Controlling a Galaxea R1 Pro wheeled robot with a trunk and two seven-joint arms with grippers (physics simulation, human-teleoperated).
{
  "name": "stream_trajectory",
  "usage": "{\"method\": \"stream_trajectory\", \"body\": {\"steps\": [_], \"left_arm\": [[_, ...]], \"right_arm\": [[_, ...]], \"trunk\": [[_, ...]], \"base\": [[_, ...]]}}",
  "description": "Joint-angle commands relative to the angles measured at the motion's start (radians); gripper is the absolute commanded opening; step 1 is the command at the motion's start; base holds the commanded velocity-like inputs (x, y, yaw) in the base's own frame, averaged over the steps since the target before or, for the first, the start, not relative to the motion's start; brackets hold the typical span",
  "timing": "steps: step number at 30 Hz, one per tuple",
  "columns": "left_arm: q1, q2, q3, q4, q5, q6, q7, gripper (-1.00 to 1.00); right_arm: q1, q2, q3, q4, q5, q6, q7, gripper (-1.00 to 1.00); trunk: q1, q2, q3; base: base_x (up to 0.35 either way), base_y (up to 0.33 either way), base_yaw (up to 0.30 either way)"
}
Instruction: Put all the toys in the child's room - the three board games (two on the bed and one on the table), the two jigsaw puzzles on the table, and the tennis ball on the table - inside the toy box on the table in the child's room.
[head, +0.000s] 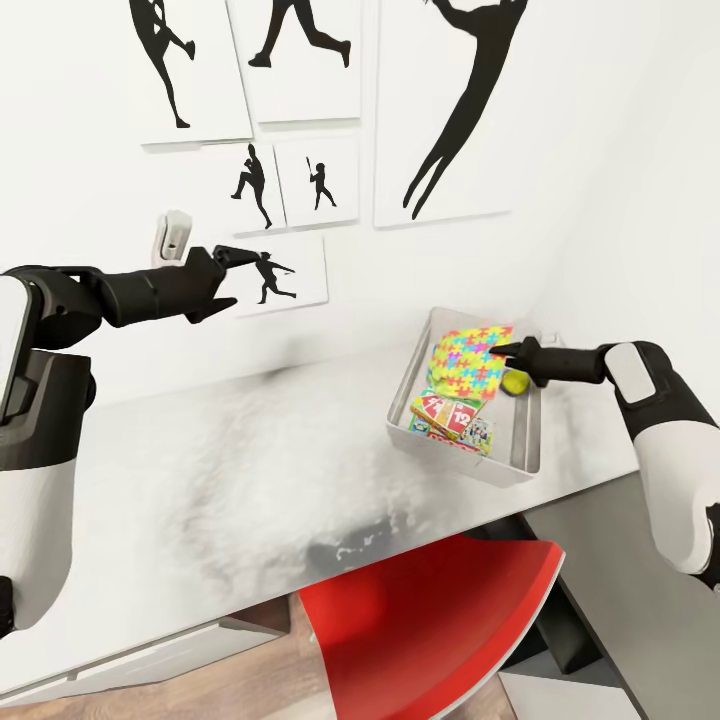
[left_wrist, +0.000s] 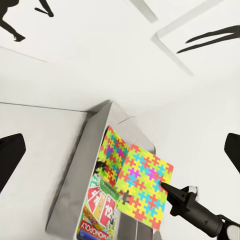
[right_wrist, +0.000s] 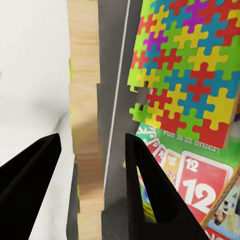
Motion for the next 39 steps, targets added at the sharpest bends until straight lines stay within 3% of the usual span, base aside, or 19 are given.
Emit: {"method": "stream_trajectory", "body": {"steps": [1,14,32,39], "left_arm": [[-0.001,0.001,-0.001,-0.001,0.010,-0.001,0.010,1.00],[-0.005,-0.030,0.001,-0.001,0.009,-0.001,0.010,1.00],[-0.004,-0.034,0.001,-0.001,0.009,-0.001,0.010,1.00],[-0.004,-0.034,0.001,-0.001,0.009,-0.001,0.010,1.00]], "right_arm": [[-0.001,0.000,-0.004,0.000,0.008,0.005,0.009,-1.00],[0.001,0.007,-0.003,0.004,0.006,0.005,-0.053,-1.00],[0.008,0.010,-0.001,0.005,0.006,0.005,-0.060,-1.00],[0.010,0.026,-0.001,0.005,0.006,0.005,-0.061,-1.00]], "trunk": [[0.001,-0.002,-0.002],[0.001,-0.002,-0.002],[0.001,-0.002,-0.002],[0.001,-0.002,-0.002]], "base": [[0.000,0.000,0.000],[0.000,0.000,0.000],[0.000,0.000,0.000],[0.000,0.000,0.000]]}}
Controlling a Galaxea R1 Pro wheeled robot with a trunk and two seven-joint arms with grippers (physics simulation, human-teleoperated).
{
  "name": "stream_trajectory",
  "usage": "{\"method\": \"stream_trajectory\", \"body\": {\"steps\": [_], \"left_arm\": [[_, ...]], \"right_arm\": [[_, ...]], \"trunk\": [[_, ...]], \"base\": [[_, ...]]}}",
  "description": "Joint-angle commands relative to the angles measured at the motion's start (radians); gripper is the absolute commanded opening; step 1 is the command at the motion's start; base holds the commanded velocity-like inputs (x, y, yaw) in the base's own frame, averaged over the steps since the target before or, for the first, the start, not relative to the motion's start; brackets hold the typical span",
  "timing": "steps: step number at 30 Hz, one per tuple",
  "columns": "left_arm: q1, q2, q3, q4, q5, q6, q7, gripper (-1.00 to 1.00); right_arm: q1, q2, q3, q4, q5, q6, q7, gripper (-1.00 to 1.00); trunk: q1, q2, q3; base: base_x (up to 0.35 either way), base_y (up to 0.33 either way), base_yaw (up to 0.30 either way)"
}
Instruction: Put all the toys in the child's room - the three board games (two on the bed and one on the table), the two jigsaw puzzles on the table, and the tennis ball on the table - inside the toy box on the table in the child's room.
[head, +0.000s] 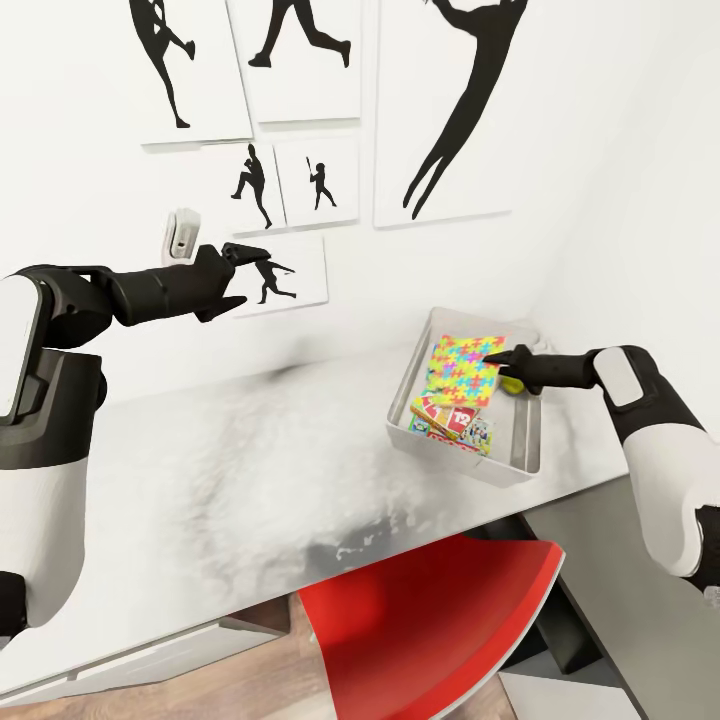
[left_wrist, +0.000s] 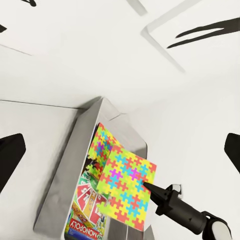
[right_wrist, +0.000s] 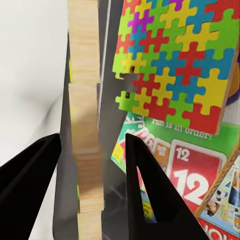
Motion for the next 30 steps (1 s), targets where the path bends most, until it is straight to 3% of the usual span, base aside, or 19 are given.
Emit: {"method": "stream_trajectory", "body": {"steps": [1,30], "left_arm": [[-0.001,0.001,-0.001,-0.001,0.010,-0.001,0.010,1.00],[-0.001,-0.001,-0.001,-0.001,0.008,-0.001,0.010,1.00]], "right_arm": [[-0.001,0.004,-0.004,0.000,0.011,0.004,0.009,-1.00],[0.035,0.042,-0.004,0.002,0.011,0.004,0.009,-1.00]], "trunk": [[0.001,-0.002,-0.002],[0.001,-0.002,-0.002]], "base": [[0.000,0.000,0.000],[0.000,0.000,0.000]]}}
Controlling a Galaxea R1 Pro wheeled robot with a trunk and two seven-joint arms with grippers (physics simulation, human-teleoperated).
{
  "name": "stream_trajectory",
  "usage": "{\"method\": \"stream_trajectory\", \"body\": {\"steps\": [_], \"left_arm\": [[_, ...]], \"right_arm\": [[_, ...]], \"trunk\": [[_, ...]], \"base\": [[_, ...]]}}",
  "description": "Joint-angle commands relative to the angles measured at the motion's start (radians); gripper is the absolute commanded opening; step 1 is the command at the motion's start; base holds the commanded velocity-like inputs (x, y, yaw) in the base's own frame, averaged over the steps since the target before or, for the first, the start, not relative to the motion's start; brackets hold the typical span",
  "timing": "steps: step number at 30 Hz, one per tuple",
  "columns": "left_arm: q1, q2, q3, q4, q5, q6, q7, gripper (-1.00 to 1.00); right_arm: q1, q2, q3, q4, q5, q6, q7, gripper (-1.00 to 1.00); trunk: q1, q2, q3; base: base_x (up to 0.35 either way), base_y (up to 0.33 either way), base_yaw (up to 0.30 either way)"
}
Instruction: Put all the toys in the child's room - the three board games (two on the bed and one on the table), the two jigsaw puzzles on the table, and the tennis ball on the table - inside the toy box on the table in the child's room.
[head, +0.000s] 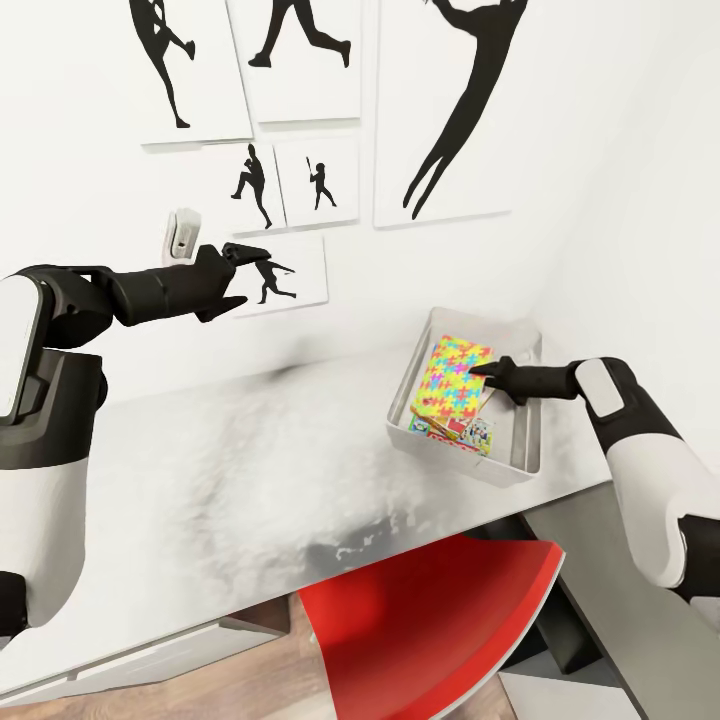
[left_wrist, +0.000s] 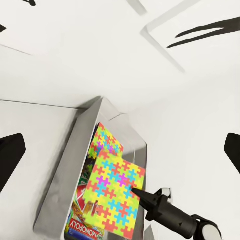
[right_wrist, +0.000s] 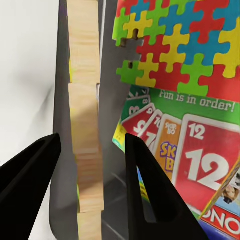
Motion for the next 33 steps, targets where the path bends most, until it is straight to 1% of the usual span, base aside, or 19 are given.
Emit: {"method": "stream_trajectory", "body": {"steps": [1,13,14,27,30,33], "left_arm": [[-0.001,0.000,-0.001,-0.001,0.010,-0.001,0.010,1.00],[-0.001,0.002,-0.001,-0.001,0.010,-0.001,0.010,1.00],[-0.001,0.002,-0.001,-0.001,0.010,-0.001,0.010,1.00],[-0.001,0.000,-0.002,-0.001,0.009,-0.001,0.010,1.00],[-0.001,0.000,-0.002,-0.001,0.009,-0.001,0.010,1.00],[-0.001,0.000,-0.002,-0.001,0.009,-0.001,0.010,1.00]], "right_arm": [[0.000,0.001,-0.004,0.000,0.010,0.004,0.009,-1.00],[0.005,0.004,-0.004,0.000,0.010,0.004,0.009,-1.00],[0.005,0.004,-0.003,0.000,0.010,0.004,0.009,1.00],[0.005,0.002,-0.006,0.003,0.012,0.004,0.004,1.00],[0.004,0.002,-0.006,0.003,0.012,0.004,-0.016,1.00],[0.004,0.002,-0.006,-0.001,0.011,0.004,-0.052,1.00]], "trunk": [[0.001,-0.002,-0.002],[0.001,-0.002,-0.002],[0.001,-0.002,-0.002],[0.001,-0.002,-0.002],[0.001,-0.002,-0.002],[0.001,-0.002,-0.002]], "base": [[0.000,0.000,0.000],[0.000,0.000,0.000],[0.000,0.000,0.000],[0.000,0.000,0.000],[0.000,0.000,0.000],[0.000,0.000,0.000]]}}
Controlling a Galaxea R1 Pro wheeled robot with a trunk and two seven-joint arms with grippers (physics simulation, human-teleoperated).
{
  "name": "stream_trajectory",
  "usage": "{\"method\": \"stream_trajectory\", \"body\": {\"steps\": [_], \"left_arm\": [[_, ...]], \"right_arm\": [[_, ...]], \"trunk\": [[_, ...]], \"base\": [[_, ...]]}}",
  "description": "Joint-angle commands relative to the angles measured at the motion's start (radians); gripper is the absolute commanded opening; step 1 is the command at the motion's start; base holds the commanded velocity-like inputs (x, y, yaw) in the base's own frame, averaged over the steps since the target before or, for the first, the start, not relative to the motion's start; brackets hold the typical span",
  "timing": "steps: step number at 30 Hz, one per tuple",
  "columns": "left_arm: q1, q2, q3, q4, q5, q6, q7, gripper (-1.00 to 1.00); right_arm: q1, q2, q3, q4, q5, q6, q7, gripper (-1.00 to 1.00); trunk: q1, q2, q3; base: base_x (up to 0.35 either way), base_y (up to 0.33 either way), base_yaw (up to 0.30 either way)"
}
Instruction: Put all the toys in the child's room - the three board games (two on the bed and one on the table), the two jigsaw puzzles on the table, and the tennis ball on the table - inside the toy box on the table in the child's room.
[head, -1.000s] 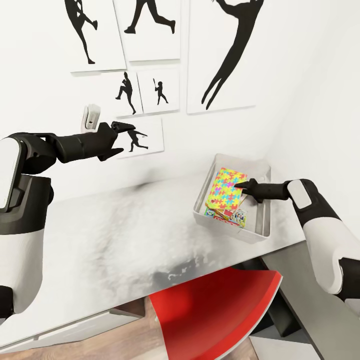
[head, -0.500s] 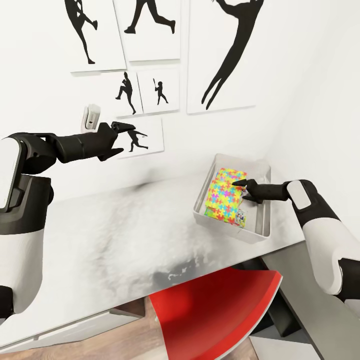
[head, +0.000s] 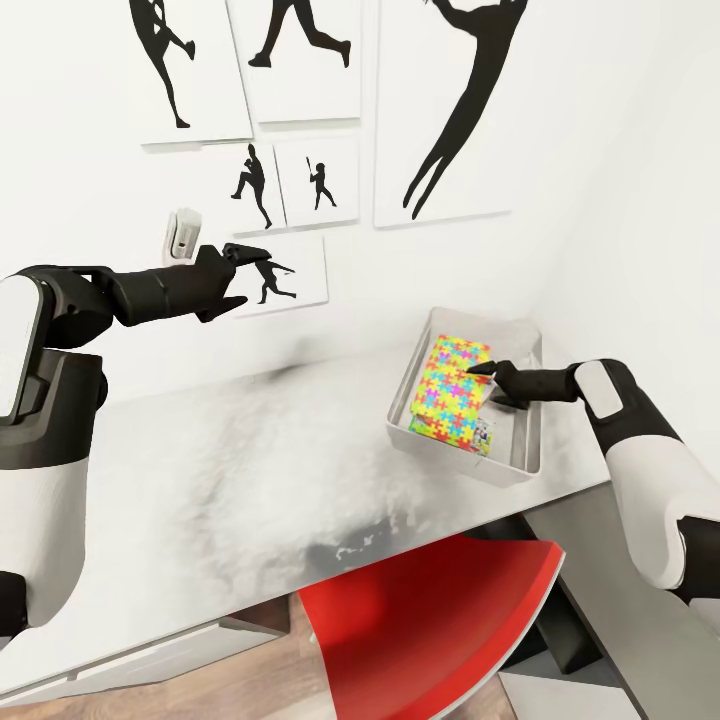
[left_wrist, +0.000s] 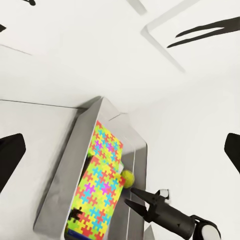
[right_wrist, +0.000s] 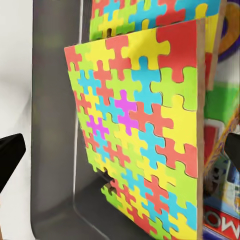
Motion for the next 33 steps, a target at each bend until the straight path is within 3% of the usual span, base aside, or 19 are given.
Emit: {"method": "stream_trajectory", "body": {"steps": [1,11,18,27,33], "left_arm": [[-0.001,0.001,-0.001,-0.001,0.010,-0.001,0.010,1.00],[-0.001,0.000,-0.001,-0.001,0.011,-0.001,0.010,1.00],[0.000,0.000,-0.002,-0.001,0.010,0.001,0.011,1.00],[0.003,0.000,-0.003,-0.001,0.010,0.004,0.014,1.00],[0.008,0.001,-0.004,-0.001,0.010,0.005,0.014,1.00]], "right_arm": [[-0.001,0.000,-0.004,-0.002,0.010,0.004,-0.003,1.00],[-0.005,0.001,-0.003,-0.058,0.010,0.004,-0.047,1.00],[0.003,0.000,-0.003,-0.260,0.006,0.004,-0.052,1.00],[0.066,-0.002,-0.003,-0.468,-0.024,0.004,-0.048,1.00],[0.137,-0.007,-0.001,-0.660,-0.085,0.004,-0.046,1.00]], "trunk": [[0.001,-0.002,-0.002],[0.001,-0.002,-0.002],[0.001,-0.002,-0.002],[0.001,-0.002,-0.002],[0.001,-0.002,-0.002]], "base": [[0.000,0.000,0.000],[0.000,0.000,0.000],[0.000,0.000,0.000],[0.000,0.000,0.000],[-0.001,0.000,0.000]]}}
